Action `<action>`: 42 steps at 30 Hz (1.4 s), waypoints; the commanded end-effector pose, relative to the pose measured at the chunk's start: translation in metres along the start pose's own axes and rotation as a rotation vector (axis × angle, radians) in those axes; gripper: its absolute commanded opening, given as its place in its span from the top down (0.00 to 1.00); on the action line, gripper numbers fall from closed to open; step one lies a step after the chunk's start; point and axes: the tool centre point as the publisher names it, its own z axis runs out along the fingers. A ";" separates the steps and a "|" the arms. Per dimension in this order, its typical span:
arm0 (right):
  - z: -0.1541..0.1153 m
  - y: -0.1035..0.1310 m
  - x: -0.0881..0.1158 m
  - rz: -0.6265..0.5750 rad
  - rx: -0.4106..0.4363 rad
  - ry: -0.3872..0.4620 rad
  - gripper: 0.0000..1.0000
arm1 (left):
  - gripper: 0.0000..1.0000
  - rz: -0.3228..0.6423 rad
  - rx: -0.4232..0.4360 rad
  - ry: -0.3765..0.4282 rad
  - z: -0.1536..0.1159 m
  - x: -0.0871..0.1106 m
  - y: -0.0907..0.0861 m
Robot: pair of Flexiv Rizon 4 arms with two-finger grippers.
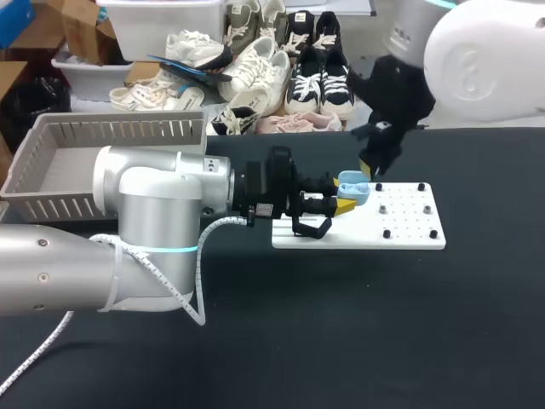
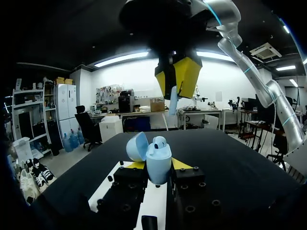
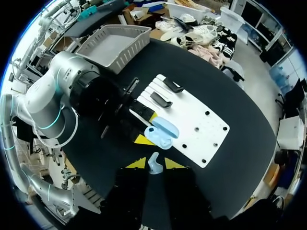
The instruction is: Pick up each earbud case from the left stands, insert the matching earbuds, close the lid, and place the case in the box.
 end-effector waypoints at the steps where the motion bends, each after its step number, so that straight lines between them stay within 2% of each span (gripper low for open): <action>1: 0.006 0.000 -0.001 -0.027 0.002 -0.001 1.00 | 1.00 0.001 0.000 -0.003 0.000 0.001 0.000; 15: 0.017 0.004 -0.012 -0.093 0.017 0.003 1.00 | 1.00 0.001 0.000 -0.003 0.000 0.001 0.000; 42: 0.034 0.007 -0.026 -0.122 0.007 0.022 1.00 | 1.00 0.001 0.000 -0.003 0.000 0.001 0.000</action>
